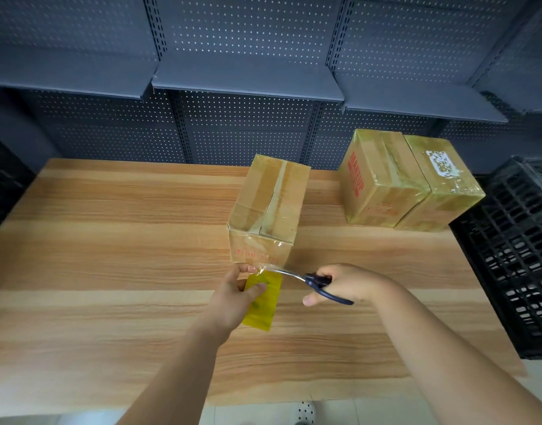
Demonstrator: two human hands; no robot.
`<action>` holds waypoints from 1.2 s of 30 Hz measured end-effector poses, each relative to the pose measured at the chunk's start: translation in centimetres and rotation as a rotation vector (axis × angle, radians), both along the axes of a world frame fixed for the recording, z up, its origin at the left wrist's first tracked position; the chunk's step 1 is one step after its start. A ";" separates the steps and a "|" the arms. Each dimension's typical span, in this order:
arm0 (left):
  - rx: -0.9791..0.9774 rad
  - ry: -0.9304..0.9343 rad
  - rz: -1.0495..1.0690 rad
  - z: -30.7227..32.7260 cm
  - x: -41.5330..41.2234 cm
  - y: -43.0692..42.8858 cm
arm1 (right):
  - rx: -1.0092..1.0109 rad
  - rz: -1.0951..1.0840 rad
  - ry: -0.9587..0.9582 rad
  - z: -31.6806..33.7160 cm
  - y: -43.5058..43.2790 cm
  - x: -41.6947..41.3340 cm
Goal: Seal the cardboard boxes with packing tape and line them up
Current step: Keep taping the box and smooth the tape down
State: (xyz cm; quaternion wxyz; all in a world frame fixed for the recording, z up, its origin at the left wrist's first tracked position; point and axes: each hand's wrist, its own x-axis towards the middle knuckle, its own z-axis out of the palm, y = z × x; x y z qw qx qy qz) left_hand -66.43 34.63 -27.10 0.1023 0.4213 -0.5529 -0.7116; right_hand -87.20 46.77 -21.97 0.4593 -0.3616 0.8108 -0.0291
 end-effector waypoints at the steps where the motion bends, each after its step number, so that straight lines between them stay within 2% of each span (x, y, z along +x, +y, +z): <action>1: 0.003 0.003 -0.001 0.0 0.0 0.0 | -0.001 0.004 -0.004 -0.1 -0.4 0.0; 8: 0.013 -0.002 0.001 0.3 -0.2 0.2 | -0.022 -0.016 -0.027 0.2 -1.9 0.3; 15: -0.030 -0.054 0.053 0.2 -0.4 0.3 | -0.052 -0.050 0.064 -0.2 -1.9 0.2; 19: -0.125 -0.142 0.087 0.3 -0.6 0.3 | -0.055 -0.027 0.117 -0.2 -2.1 0.4; 29: -0.172 -0.237 0.150 0.7 -1.2 0.3 | -0.081 0.067 0.265 0.8 -2.0 1.0; 36: -0.202 -0.261 0.116 1.3 -1.3 0.1 | -0.039 0.070 0.167 1.1 -1.9 1.3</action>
